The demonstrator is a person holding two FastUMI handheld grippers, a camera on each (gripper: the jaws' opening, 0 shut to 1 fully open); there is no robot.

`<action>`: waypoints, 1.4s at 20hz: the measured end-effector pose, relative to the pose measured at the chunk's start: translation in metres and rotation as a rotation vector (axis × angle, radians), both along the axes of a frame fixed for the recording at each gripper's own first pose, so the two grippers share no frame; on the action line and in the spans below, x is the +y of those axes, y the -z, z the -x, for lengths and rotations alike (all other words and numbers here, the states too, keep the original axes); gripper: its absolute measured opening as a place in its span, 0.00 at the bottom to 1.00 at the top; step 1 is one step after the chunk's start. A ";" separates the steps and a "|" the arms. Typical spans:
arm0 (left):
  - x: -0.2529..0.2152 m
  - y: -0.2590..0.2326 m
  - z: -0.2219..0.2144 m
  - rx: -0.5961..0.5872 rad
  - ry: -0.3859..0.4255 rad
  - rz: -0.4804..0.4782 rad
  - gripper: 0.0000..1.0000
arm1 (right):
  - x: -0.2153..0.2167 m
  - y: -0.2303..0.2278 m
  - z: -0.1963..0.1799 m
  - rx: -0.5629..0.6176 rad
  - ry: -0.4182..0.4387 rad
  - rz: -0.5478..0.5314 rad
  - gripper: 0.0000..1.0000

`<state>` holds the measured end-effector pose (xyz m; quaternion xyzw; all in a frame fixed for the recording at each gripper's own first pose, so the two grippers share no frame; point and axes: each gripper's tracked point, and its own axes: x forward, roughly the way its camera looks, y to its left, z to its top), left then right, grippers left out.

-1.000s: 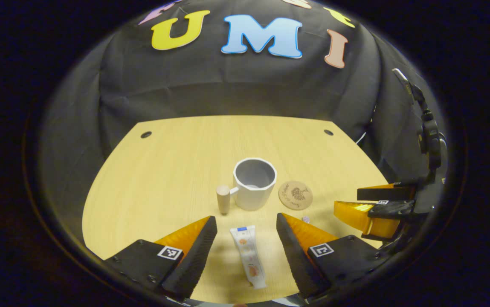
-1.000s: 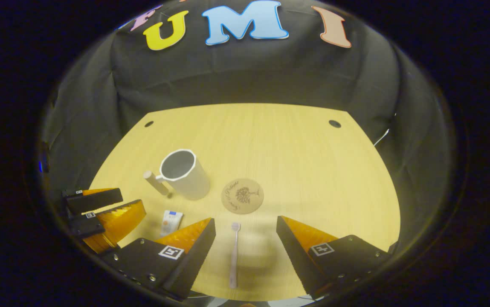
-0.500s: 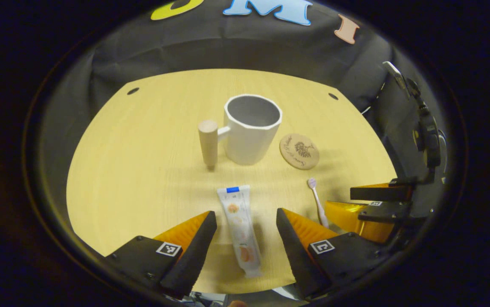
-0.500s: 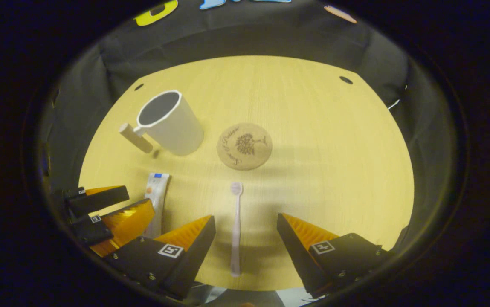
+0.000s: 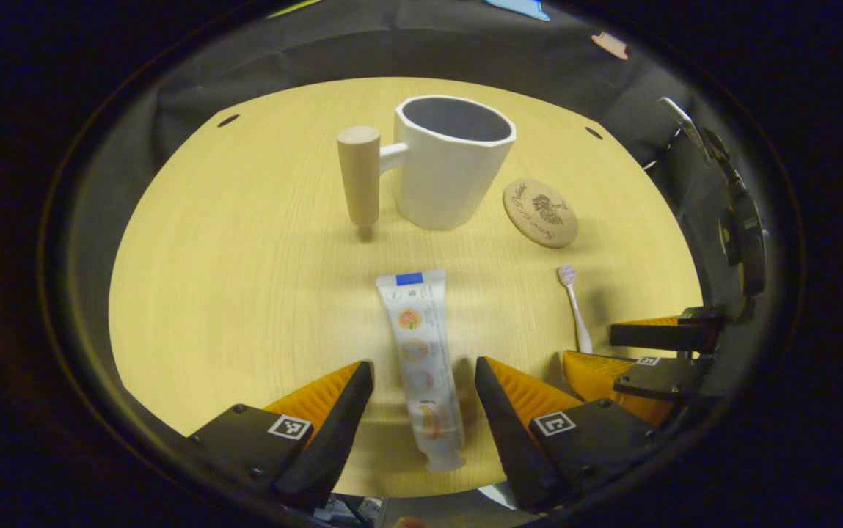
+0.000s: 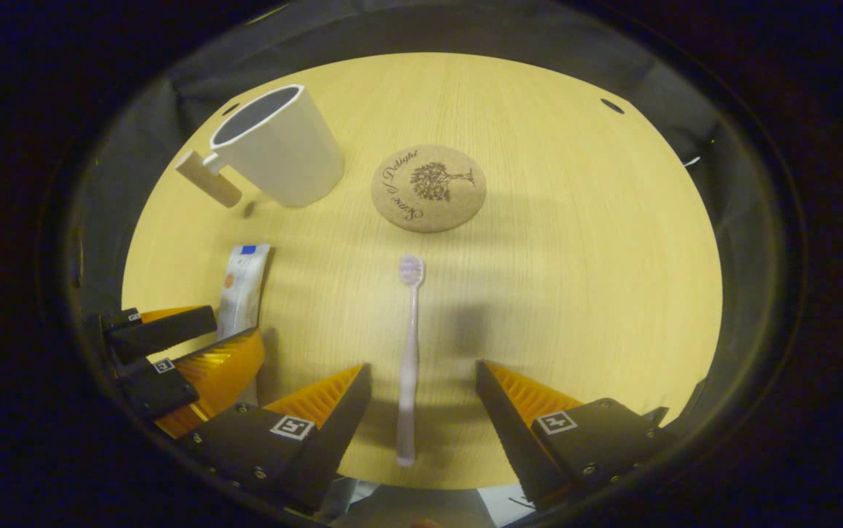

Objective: Put the toothbrush and toothpaste on the desktop into the cup, then pick up the cup and place it on the coaster on the desktop.

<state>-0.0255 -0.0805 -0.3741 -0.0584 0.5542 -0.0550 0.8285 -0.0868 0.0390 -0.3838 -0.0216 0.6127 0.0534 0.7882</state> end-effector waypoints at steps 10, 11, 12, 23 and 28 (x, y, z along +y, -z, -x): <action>0.012 0.007 -0.001 0.002 0.039 -0.102 0.95 | 0.001 0.003 0.002 0.045 0.048 0.032 0.93; 0.013 0.005 -0.001 -0.003 0.048 -0.106 0.95 | 0.002 0.003 0.003 0.049 0.051 0.033 0.95; 0.014 0.006 -0.001 0.003 0.049 -0.109 0.94 | 0.003 0.003 0.004 0.049 0.049 0.037 0.94; 0.018 0.008 -0.006 0.015 0.016 -0.105 0.33 | 0.016 0.001 0.004 0.059 0.072 -0.006 0.00; 0.018 -0.002 -0.012 0.008 -0.017 -0.040 0.19 | 0.017 0.002 0.006 0.060 0.087 -0.023 0.02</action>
